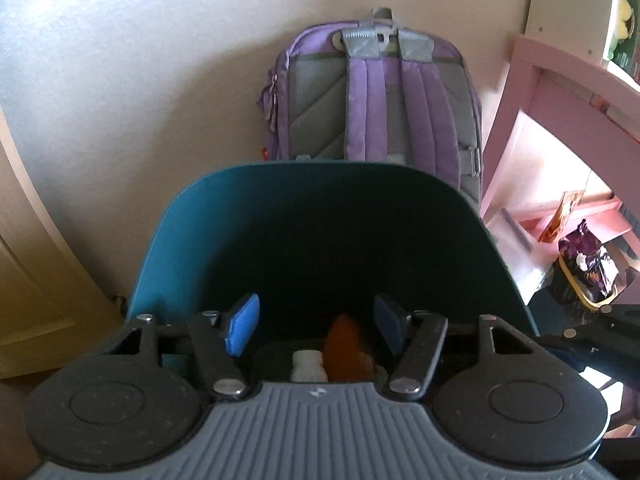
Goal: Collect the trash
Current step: 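Open both tools to drop the bottle and net into the wastebasket, then withdraw both tools from the wastebasket and lower toward the floor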
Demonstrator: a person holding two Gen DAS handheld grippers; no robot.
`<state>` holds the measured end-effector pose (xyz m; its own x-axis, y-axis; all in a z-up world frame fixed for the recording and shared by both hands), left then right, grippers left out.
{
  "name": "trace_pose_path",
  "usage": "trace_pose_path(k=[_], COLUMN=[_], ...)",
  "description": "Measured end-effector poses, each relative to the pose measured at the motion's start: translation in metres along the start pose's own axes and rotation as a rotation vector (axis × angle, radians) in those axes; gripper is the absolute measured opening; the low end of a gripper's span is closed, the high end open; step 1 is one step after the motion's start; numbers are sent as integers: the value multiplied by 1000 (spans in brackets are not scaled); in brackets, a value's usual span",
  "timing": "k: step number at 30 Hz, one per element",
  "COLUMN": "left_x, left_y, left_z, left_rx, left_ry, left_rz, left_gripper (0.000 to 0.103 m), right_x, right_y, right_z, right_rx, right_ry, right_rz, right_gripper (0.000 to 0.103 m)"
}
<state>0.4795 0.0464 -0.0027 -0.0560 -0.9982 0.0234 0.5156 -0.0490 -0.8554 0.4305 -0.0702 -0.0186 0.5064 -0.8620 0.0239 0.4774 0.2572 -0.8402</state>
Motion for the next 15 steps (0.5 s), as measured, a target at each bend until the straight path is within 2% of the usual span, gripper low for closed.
trace_pose_path(k=[4,5,15], left_x=[0,1,11], left_y=[-12,-17,-69], left_z=[-3,-4,-29], left_rx=[17,23,65], left_ry=[-7,-5,40], left_rz=[-6,-7,2], left_gripper=[69,69,69], right_x=[-1,-2,-11], right_y=[-11,-14,-59], right_z=[-2,-3,-23], right_rx=[19,25,73], right_ry=[15,18,20], right_rz=[-2,-1,1], right_gripper=[36,41,49])
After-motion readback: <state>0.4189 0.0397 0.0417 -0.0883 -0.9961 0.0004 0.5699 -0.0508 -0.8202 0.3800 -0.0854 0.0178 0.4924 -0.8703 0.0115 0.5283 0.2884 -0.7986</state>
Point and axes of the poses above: each gripper's, at about its wrist camera, not at the fingertips, and y roughly the way its jaws point, x to its right, z to its top, the point moved 5 cm from there along y, roughly the way its jaws point, and after that the axes turned 14 degrees about -x, right-handed, at the moved point
